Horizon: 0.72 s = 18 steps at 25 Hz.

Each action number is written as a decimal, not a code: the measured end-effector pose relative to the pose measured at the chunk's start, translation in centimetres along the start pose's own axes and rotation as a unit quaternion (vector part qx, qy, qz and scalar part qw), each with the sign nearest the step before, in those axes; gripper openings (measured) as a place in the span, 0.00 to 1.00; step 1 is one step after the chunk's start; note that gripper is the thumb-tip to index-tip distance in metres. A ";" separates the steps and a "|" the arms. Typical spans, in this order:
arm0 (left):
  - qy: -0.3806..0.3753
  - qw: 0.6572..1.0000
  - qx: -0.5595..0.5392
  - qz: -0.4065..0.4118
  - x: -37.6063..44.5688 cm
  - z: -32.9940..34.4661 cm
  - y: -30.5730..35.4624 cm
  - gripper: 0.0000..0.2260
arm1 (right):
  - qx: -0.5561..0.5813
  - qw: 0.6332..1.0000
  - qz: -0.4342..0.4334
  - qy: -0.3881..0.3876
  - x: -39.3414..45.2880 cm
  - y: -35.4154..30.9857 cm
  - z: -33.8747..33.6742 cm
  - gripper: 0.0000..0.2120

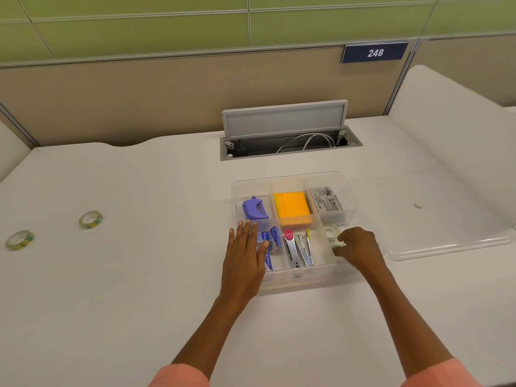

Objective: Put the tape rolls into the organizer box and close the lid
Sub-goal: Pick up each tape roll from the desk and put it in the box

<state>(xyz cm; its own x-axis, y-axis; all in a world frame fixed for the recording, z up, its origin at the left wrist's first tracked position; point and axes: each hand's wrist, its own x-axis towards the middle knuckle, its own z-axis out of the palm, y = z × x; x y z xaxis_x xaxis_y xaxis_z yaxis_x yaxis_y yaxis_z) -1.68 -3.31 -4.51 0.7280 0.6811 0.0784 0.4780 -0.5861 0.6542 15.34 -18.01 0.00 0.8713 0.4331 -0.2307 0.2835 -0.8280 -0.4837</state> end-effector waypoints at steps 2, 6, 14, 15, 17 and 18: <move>-0.004 1.000 -0.002 0.006 0.0 -0.2 0.1 0.25 | 0.039 0.998 -0.036 0.045 -0.4 -0.1 0.1 0.16; -0.007 0.999 -0.030 0.013 0.3 -0.7 0.1 0.25 | 0.077 0.987 -0.115 0.084 -1.3 -1.4 0.3 0.14; 0.050 0.999 0.001 -0.002 -1.7 -3.6 -4.2 0.24 | 0.110 0.970 -0.212 0.041 -3.3 -7.3 2.2 0.10; 0.059 0.998 0.005 -0.014 -2.1 -4.1 -5.1 0.24 | 0.116 0.968 -0.220 0.027 -3.6 -8.2 2.8 0.10; 0.074 0.996 0.011 -0.049 -2.9 -5.5 -7.2 0.24 | 0.124 0.963 -0.239 -0.006 -4.2 -10.2 4.1 0.11; 0.079 0.995 0.015 -0.067 -3.3 -6.2 -8.3 0.24 | 0.127 0.961 -0.246 -0.021 -4.4 -11.2 4.9 0.11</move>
<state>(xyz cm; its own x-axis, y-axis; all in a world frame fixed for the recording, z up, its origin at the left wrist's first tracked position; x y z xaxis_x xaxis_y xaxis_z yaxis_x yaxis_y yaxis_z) -11.06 2.04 -5.49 0.5722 0.8126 0.1108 0.5812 -0.4972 0.6442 6.42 -8.87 2.34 0.6379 0.7687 0.0467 0.5452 -0.4078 -0.7324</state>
